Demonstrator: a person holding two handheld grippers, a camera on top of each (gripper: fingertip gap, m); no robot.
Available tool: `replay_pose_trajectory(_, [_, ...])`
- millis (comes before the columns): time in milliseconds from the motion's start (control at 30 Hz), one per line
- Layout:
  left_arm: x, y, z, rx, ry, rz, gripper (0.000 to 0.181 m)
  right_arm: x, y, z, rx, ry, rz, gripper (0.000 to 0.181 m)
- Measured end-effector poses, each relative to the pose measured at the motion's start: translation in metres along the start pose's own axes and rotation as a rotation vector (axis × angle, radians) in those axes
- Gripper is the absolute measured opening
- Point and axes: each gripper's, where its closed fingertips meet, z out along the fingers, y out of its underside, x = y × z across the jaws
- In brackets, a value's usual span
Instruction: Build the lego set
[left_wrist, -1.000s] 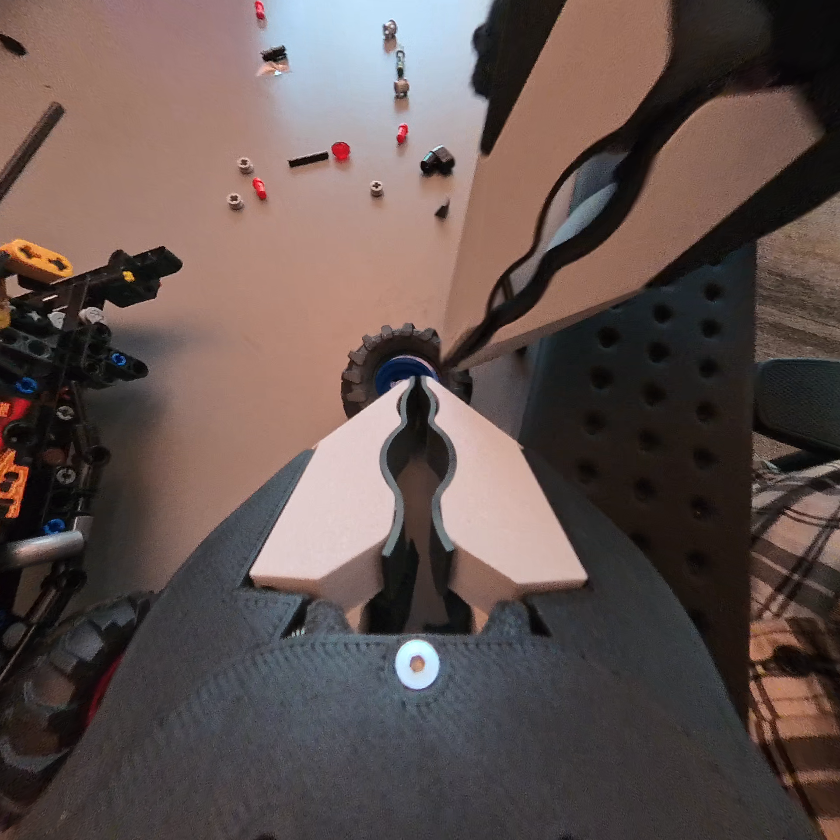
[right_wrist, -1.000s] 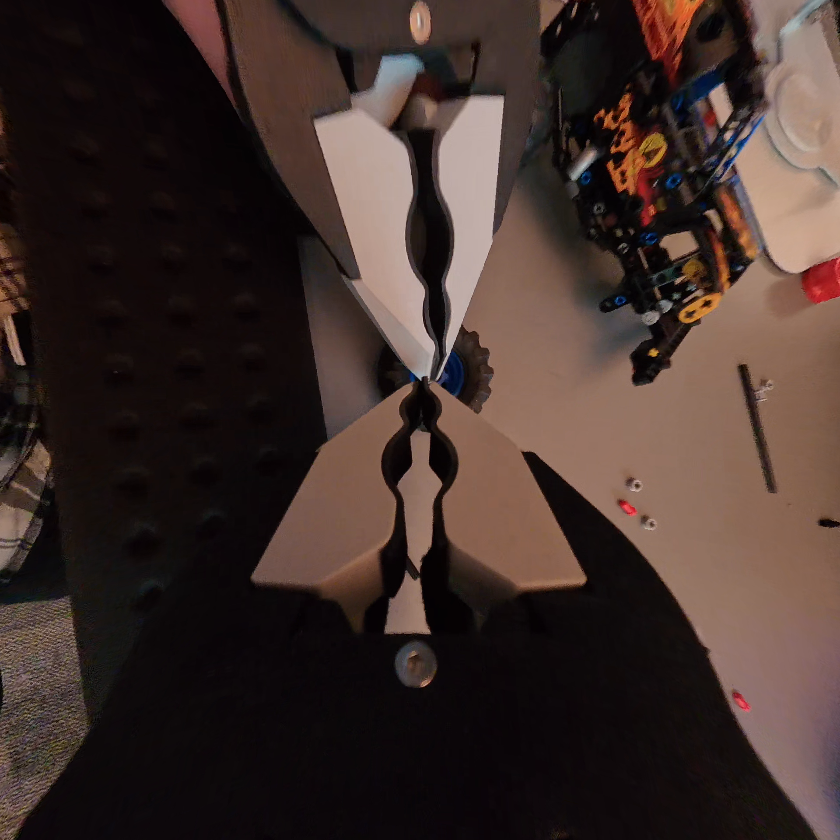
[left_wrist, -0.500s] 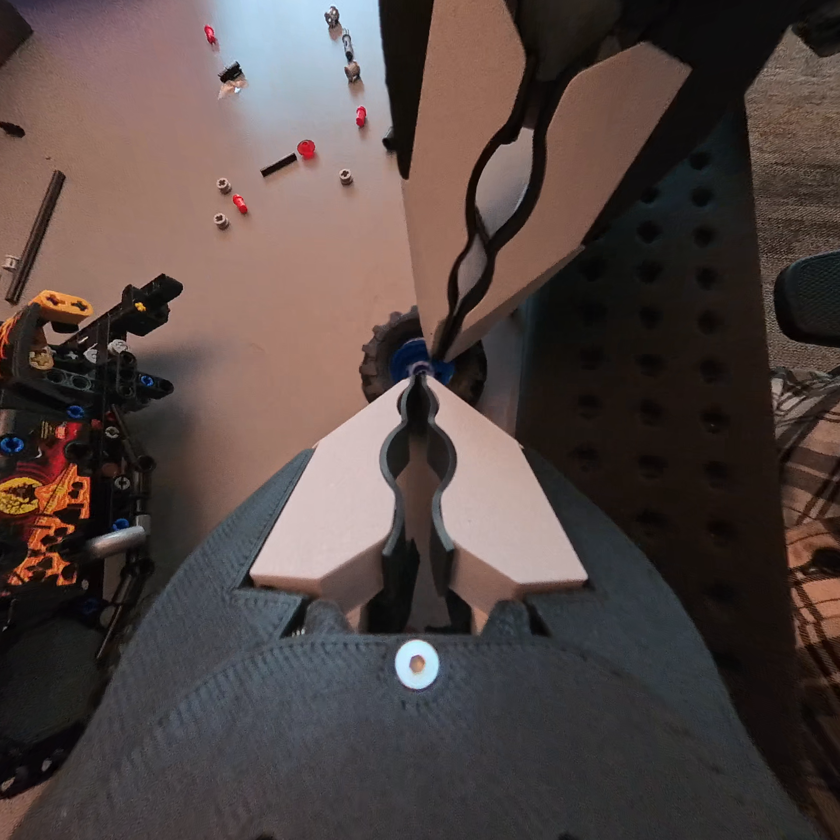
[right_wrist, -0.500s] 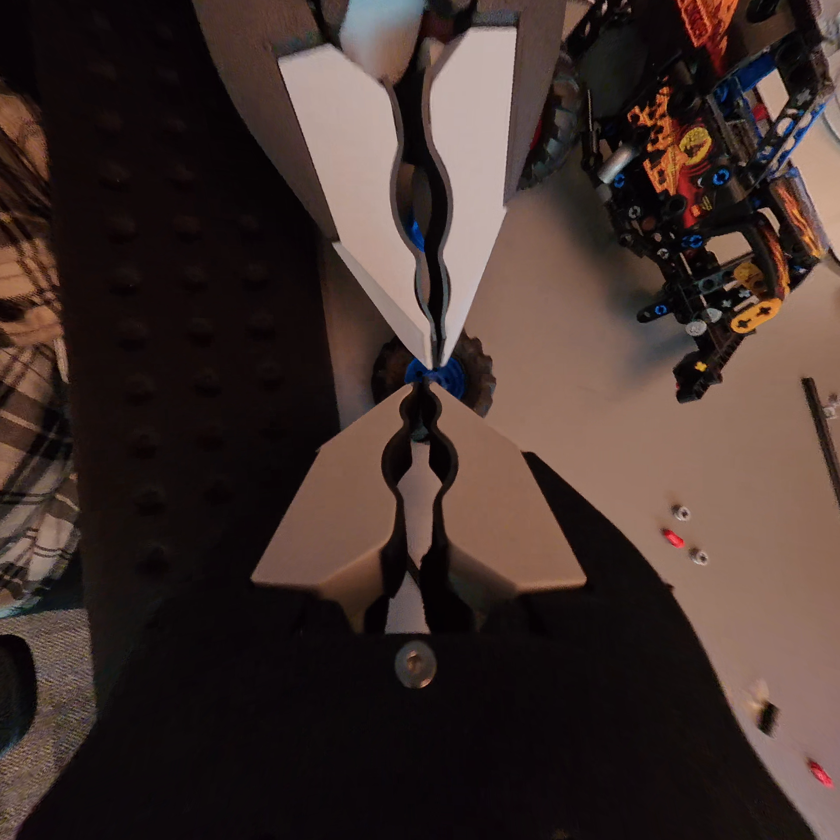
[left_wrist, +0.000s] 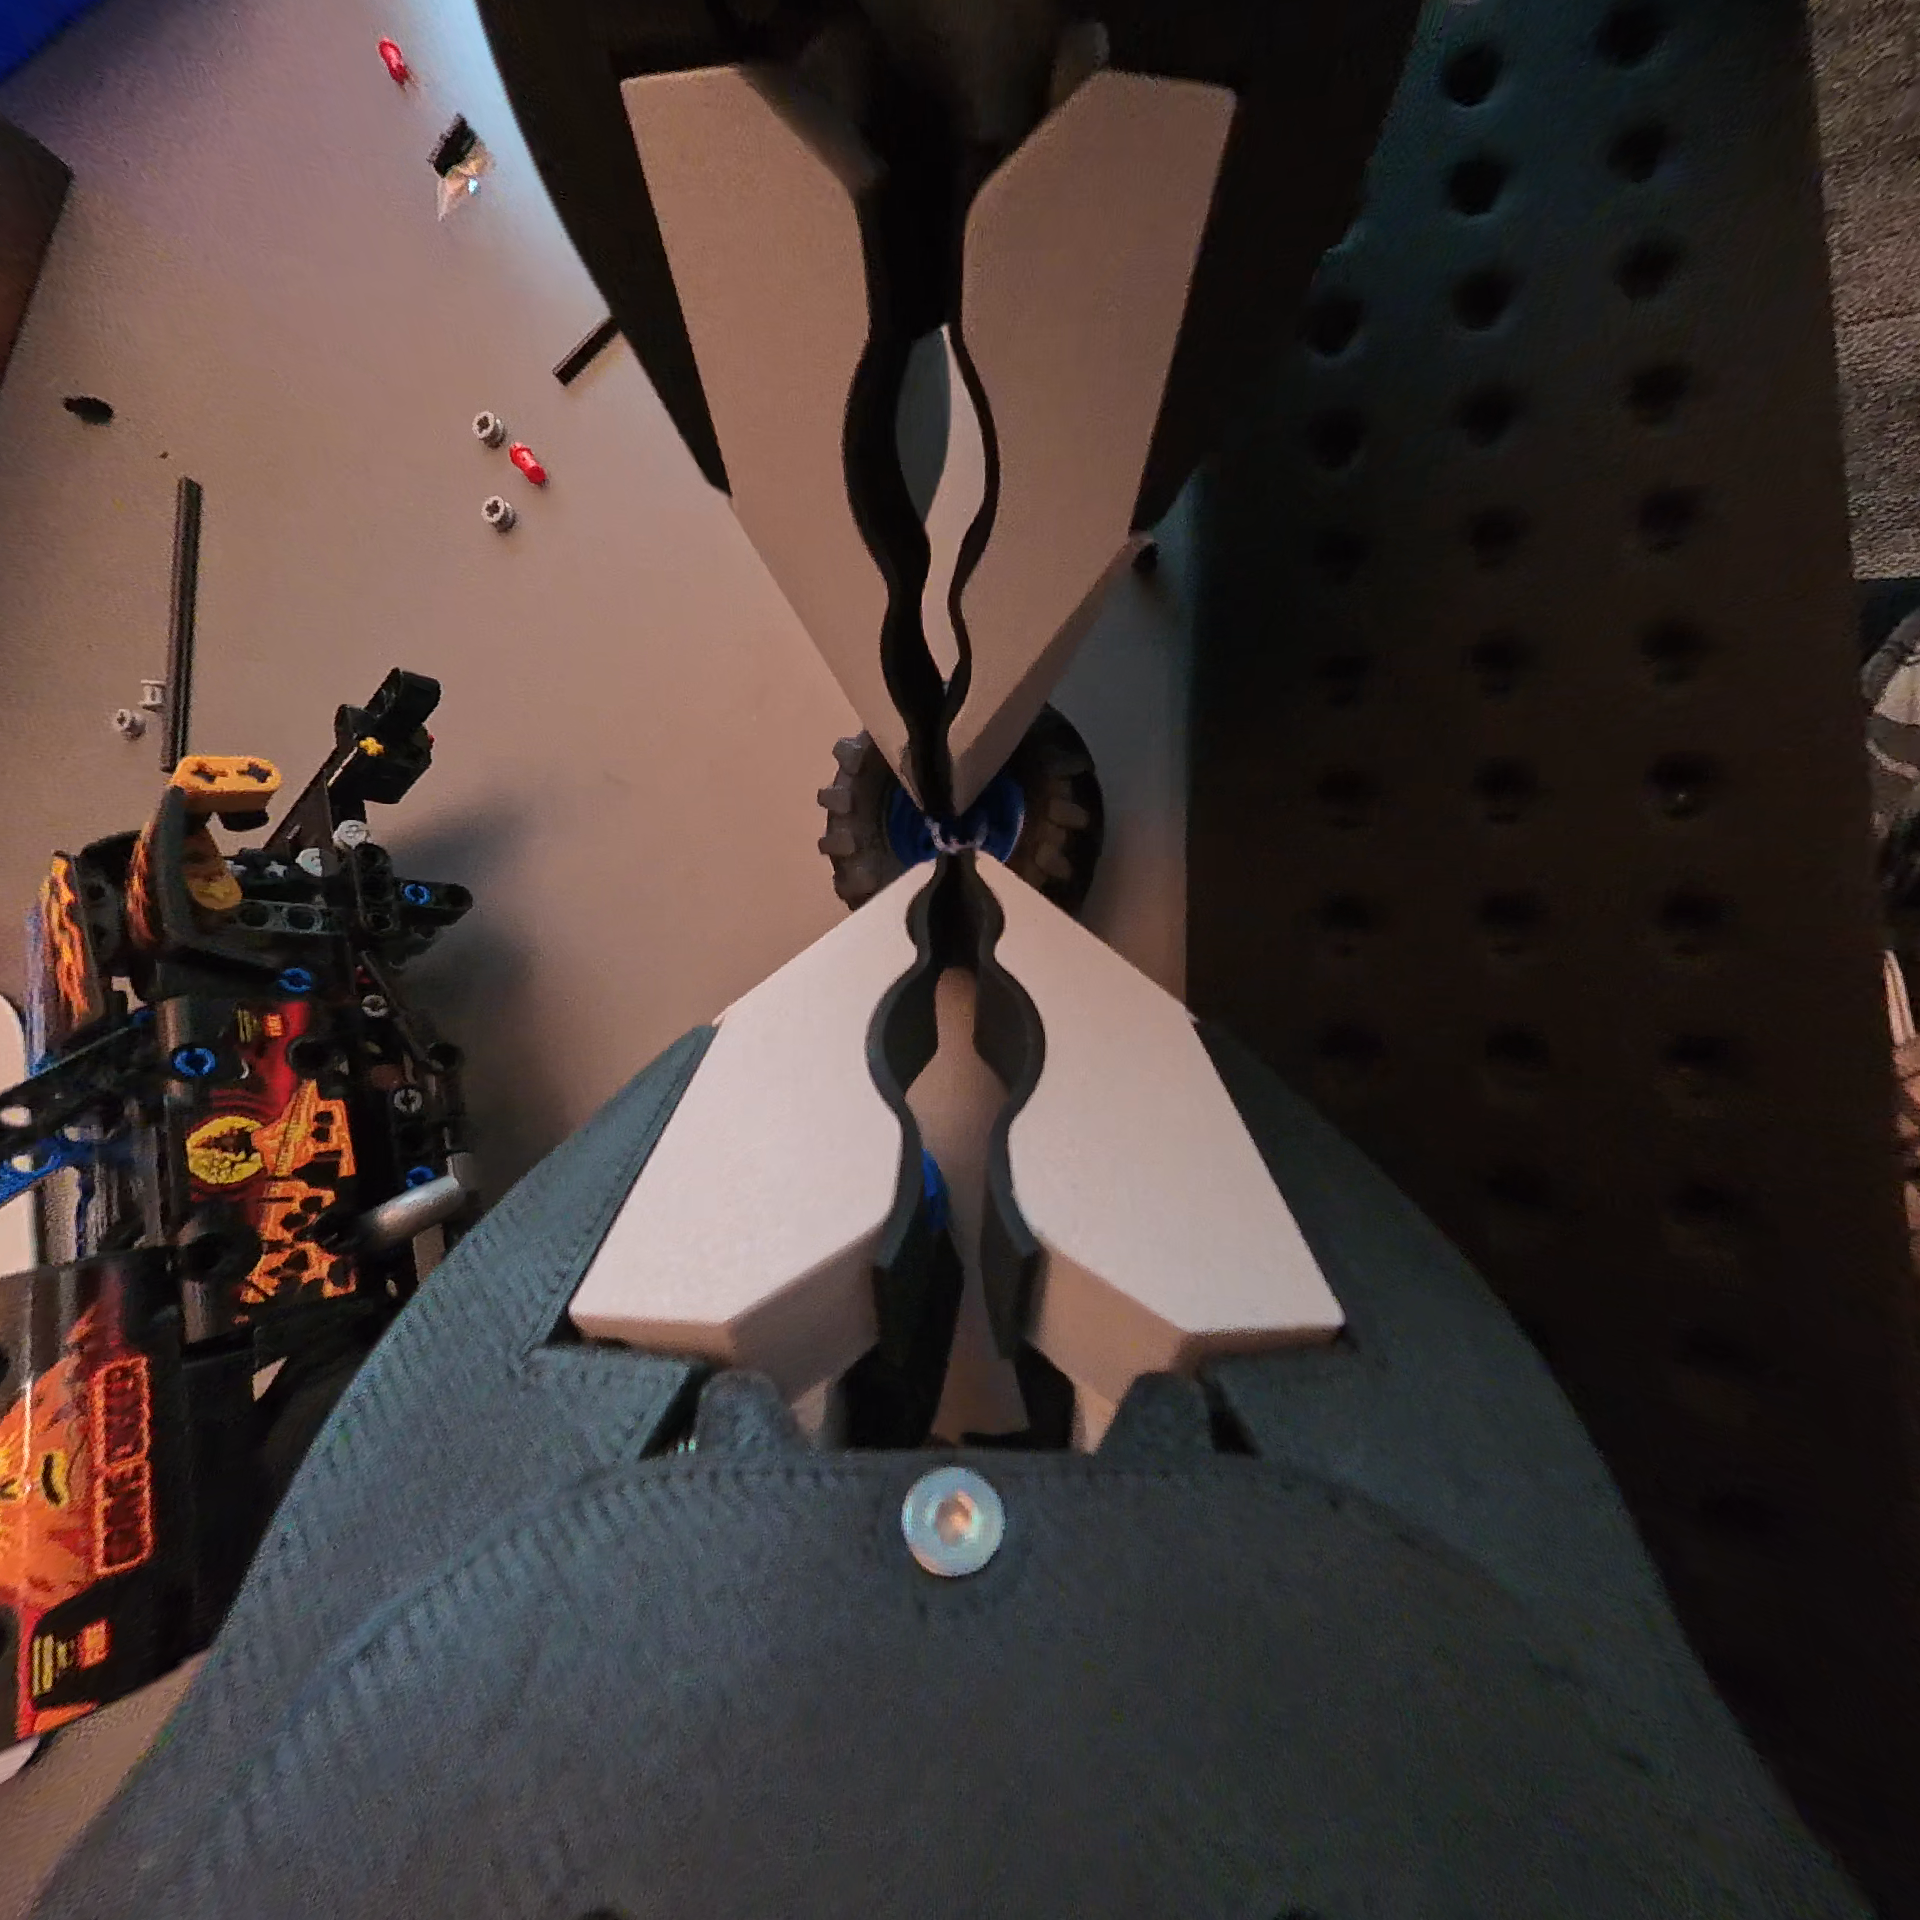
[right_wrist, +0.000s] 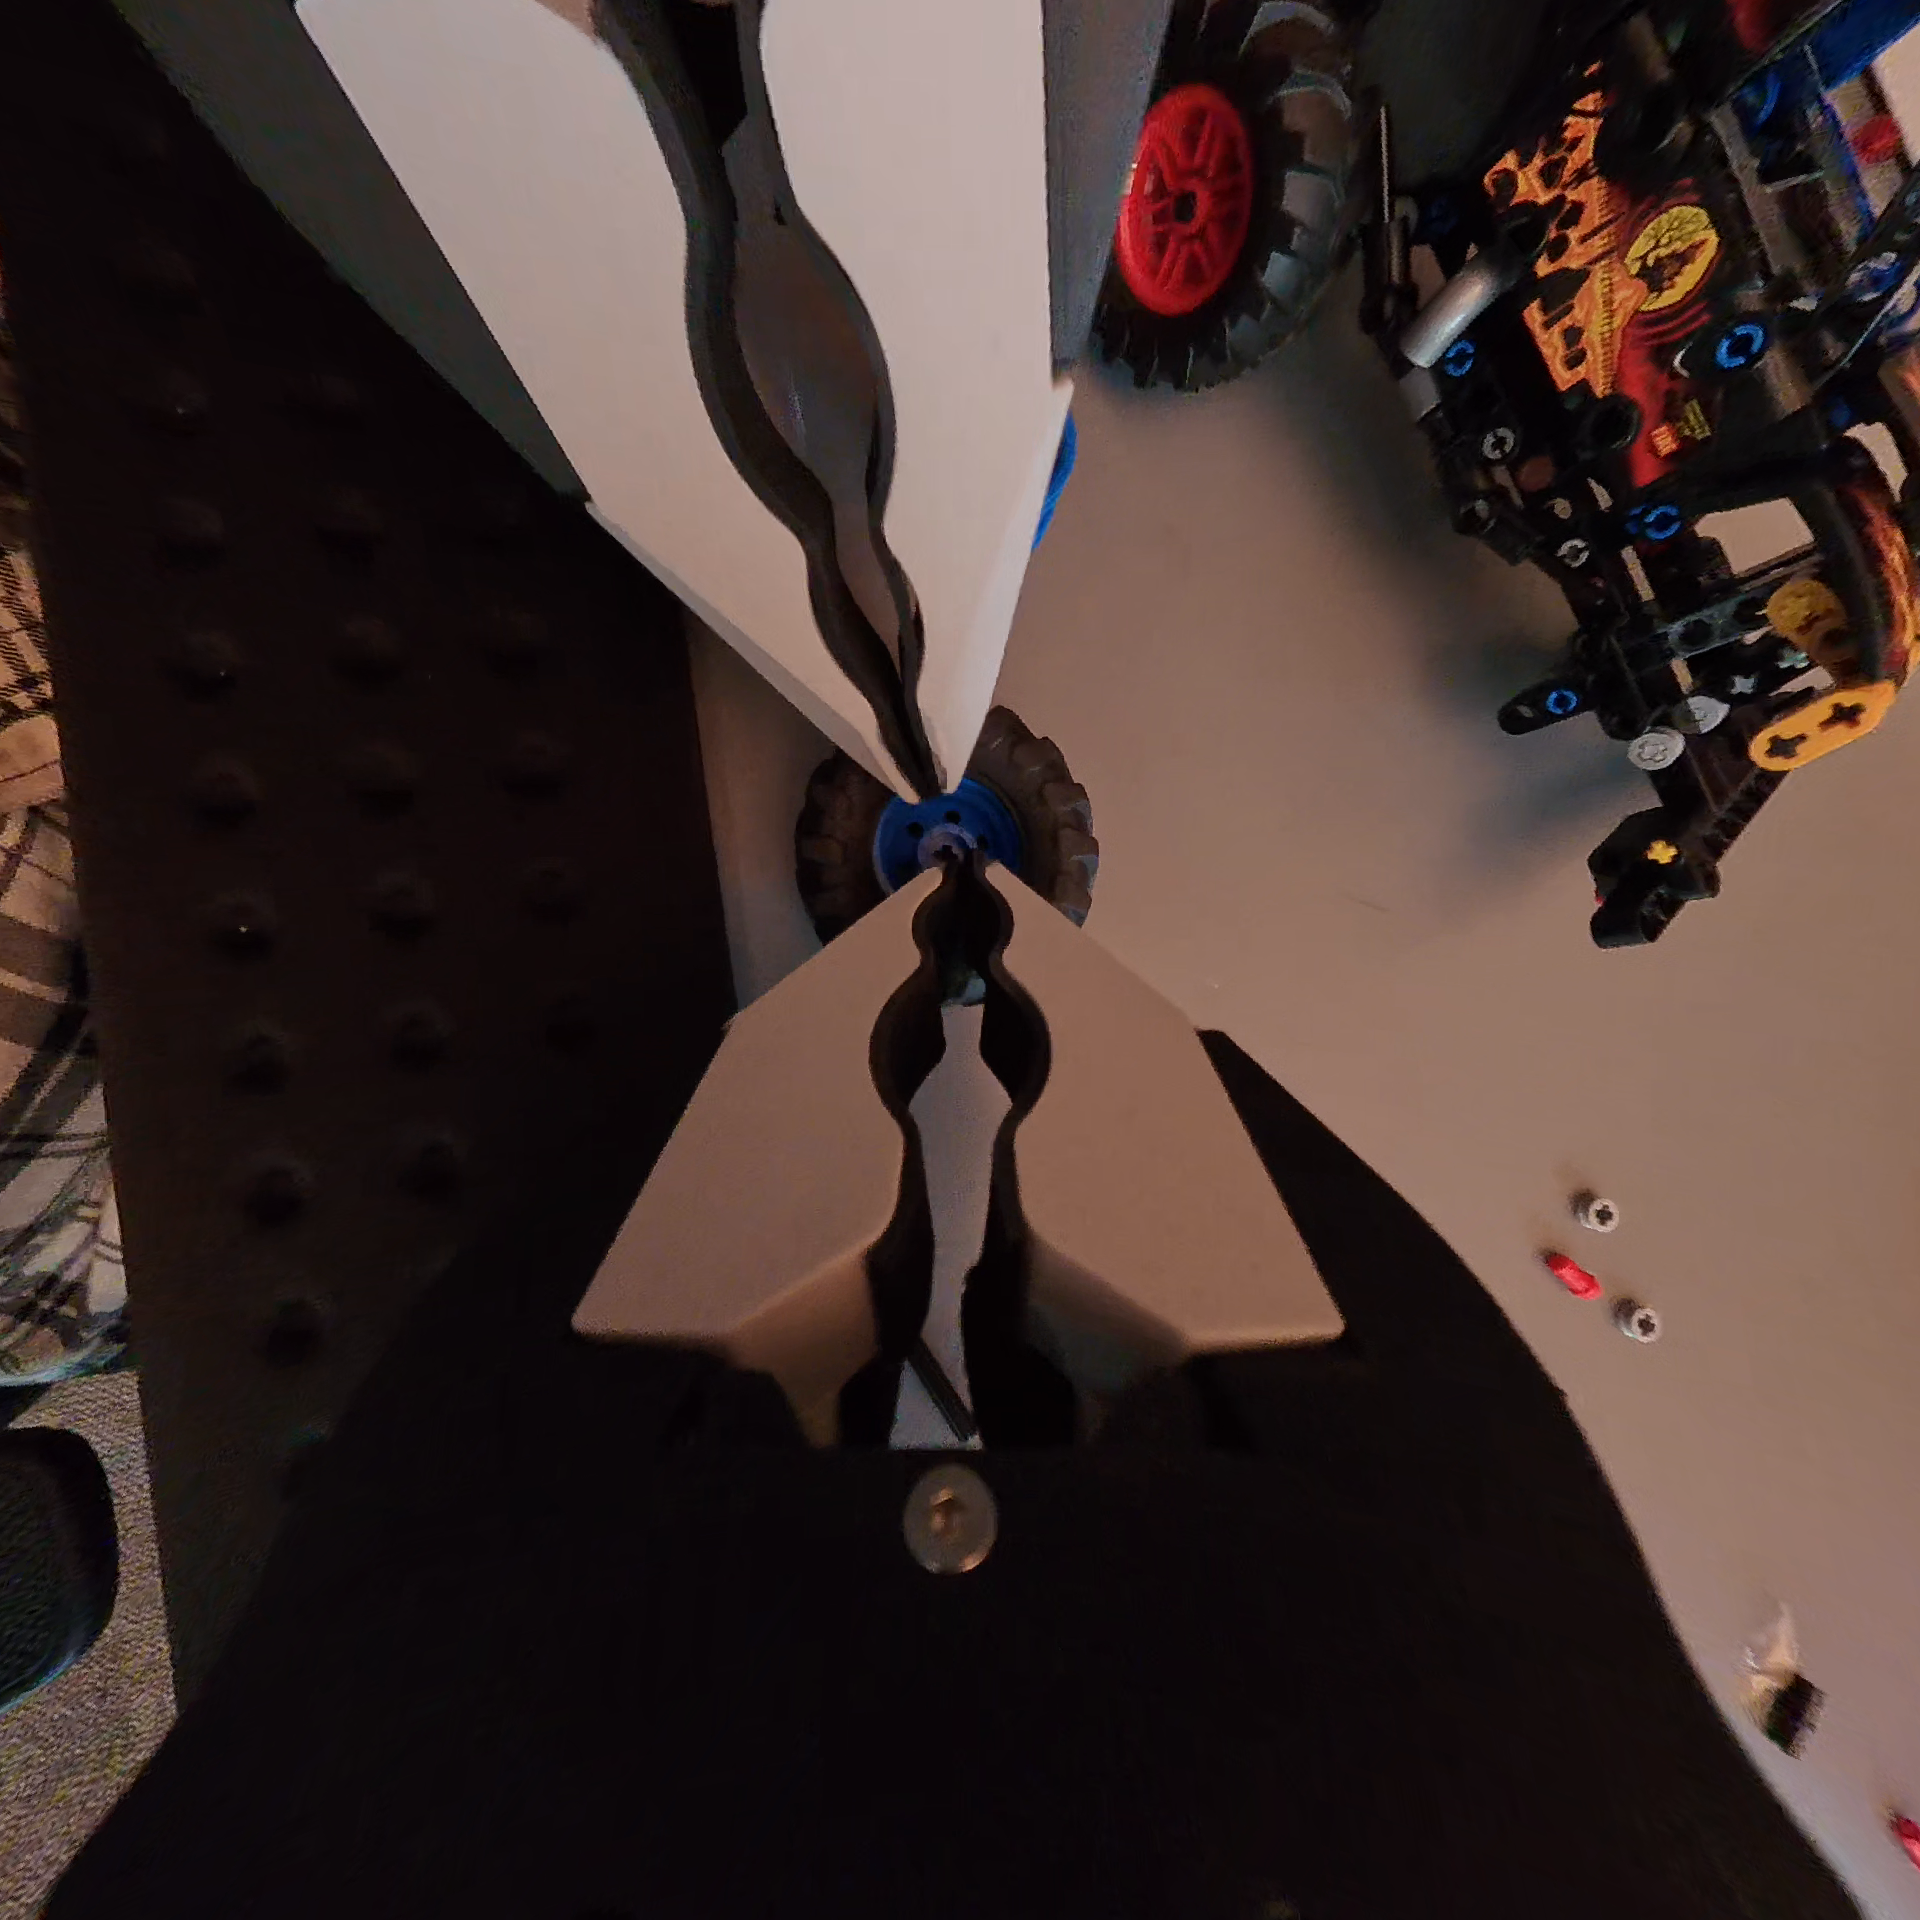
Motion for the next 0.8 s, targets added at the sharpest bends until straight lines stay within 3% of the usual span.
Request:
replay_pose_trajectory(33, [0.0004,0.0010,-0.0012,0.005,0.006,-0.001,0.001,-0.0001,0.0000,0.0001,0.009,-0.009,0.006,0.000])
replay_pose_trajectory(200, [0.0004,0.0044,-0.0045,0.006,-0.004,0.012,0.002,0.0002,-0.0004,0.0010,0.028,-0.010,0.032,0.000])
replay_pose_trajectory(533, [0.0010,0.0070,-0.0030,-0.120,-0.078,0.179,0.003,0.0009,0.0000,0.0021,-0.008,-0.007,0.022,0.000])
replay_pose_trajectory(800, [0.0010,0.0083,-0.0004,-0.081,-0.129,0.124,0.005,-0.0010,-0.0057,0.0069,0.029,0.008,0.027,0.000])
